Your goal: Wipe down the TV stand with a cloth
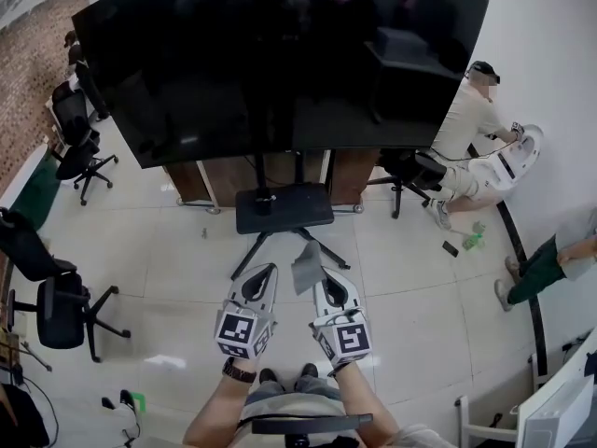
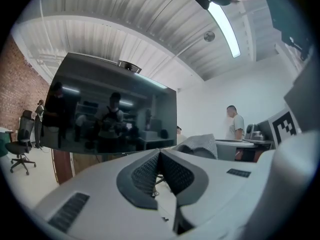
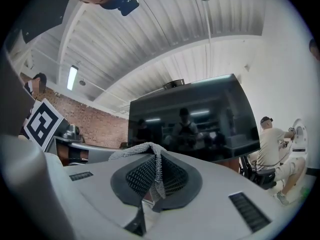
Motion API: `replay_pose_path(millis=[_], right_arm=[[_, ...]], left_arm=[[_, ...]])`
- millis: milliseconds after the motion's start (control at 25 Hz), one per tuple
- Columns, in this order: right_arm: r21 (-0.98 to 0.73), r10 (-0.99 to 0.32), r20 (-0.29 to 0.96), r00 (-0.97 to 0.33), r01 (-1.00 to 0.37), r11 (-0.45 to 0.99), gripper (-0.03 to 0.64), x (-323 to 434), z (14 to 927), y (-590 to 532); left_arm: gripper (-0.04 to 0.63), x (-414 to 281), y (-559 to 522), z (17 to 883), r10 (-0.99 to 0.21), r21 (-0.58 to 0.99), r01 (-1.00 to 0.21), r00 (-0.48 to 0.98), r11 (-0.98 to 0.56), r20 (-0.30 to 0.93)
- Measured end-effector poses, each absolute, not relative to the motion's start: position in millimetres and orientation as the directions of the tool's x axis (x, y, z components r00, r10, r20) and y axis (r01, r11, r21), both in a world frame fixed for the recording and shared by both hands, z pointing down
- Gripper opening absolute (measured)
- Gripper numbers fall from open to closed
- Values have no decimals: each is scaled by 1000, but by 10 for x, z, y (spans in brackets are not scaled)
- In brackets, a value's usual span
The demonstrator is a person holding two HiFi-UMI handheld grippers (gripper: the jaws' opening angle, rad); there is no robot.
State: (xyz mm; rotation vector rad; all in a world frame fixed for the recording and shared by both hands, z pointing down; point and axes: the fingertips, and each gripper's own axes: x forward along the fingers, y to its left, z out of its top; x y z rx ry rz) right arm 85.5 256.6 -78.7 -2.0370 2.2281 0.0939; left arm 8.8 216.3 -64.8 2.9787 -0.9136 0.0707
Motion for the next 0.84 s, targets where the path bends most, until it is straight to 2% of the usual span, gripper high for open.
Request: replay_pose_path(millis=[160,440,840], right_arm=[[-4,-982,-162,-95,-995,97,6,585,-1013,2546],[13,-976,-186,-109,-994,108,6,-26,-910,2515],[5,-974,-202,-105,-994,106,6,484,-1076,2224]], left_arm=[[23,-63,2147,-884,-548,-16,-548,836,-836,1],[23,-682,2108,-765,-543,-15,-543,840,-839,-12],[23,-197,1855,-920,-533,11,-533,846,-846,-3]])
